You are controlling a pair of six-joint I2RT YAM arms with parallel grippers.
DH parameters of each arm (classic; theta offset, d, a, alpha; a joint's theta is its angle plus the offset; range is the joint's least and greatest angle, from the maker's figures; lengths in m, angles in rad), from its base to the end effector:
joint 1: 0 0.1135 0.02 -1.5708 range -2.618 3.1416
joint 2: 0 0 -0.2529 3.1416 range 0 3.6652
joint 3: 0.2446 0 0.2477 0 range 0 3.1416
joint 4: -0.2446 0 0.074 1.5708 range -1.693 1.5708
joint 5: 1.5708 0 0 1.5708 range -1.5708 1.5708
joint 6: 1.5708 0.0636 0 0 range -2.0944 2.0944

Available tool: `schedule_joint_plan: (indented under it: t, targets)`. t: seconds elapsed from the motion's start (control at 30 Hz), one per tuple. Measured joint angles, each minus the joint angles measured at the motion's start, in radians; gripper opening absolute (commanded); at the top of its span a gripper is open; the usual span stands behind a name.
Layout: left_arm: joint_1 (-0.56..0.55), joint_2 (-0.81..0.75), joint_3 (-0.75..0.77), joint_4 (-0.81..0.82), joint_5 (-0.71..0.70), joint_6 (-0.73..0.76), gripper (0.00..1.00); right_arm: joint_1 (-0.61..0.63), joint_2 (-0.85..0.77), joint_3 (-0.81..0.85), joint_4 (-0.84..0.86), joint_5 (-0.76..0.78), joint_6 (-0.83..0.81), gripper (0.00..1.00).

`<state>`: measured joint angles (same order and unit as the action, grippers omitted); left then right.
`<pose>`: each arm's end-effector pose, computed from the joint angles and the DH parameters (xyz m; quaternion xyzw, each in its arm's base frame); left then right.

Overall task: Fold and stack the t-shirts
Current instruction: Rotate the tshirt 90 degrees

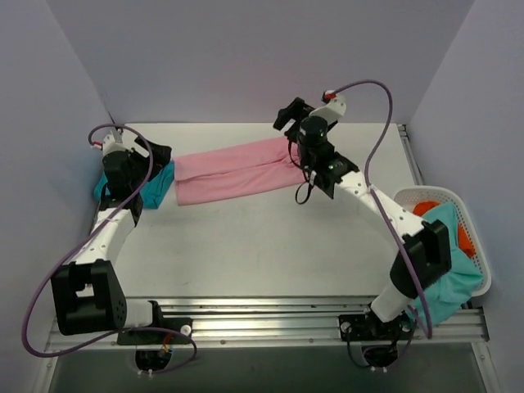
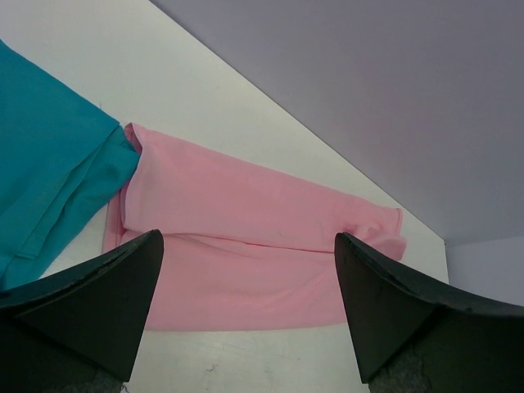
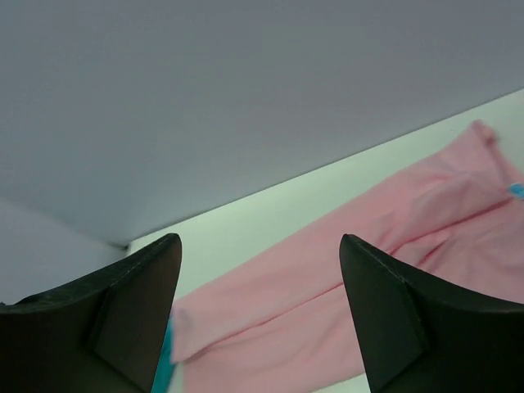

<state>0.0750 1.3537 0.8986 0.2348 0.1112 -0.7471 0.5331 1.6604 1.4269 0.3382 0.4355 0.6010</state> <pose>0.3412 0.0186 0.2787 -0.2796 0.7283 -0.2468 0.5749 0.3764 0.1910 0.3819 0.1826 0.6475 0.2678 0.6897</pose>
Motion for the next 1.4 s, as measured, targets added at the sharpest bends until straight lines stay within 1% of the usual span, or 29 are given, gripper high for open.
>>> schedule_joint_plan:
  t: [0.07,0.1,0.17,0.27,0.43,0.57,0.73,1.07,1.4]
  targets:
    - [-0.003,-0.005,-0.008,-0.002,-0.002,-0.001,0.94,0.11,-0.095,-0.058,0.024,0.016,0.039,0.74]
    - [-0.004,-0.008,-0.015,-0.008,-0.003,-0.002,0.94,0.188,-0.127,-0.093,0.044,0.026,0.074,0.74]
    - [-0.004,-0.019,-0.025,-0.017,-0.004,-0.003,0.95,0.274,-0.123,-0.127,0.061,0.031,0.117,0.74]
    - [-0.004,-0.062,-0.04,-0.051,-0.008,-0.002,0.95,0.376,0.006,-0.137,0.069,0.034,0.188,0.74]
    - [-0.003,-0.177,-0.042,-0.106,-0.024,0.009,0.95,0.457,0.259,-0.135,0.038,0.013,0.278,0.74]
    - [0.002,-0.245,-0.043,-0.131,-0.031,0.019,0.95,0.481,0.355,-0.115,0.029,-0.013,0.338,0.74]
    - [0.008,-0.284,-0.063,-0.159,-0.033,0.025,0.95,0.481,0.453,0.0,0.045,-0.039,0.383,0.74]
    - [0.026,-0.291,-0.089,-0.195,-0.036,0.037,0.95,0.468,0.639,0.175,0.046,-0.093,0.443,0.74]
    - [0.036,-0.277,-0.114,-0.177,-0.029,0.037,0.95,0.435,0.752,0.314,0.048,-0.131,0.477,0.74]
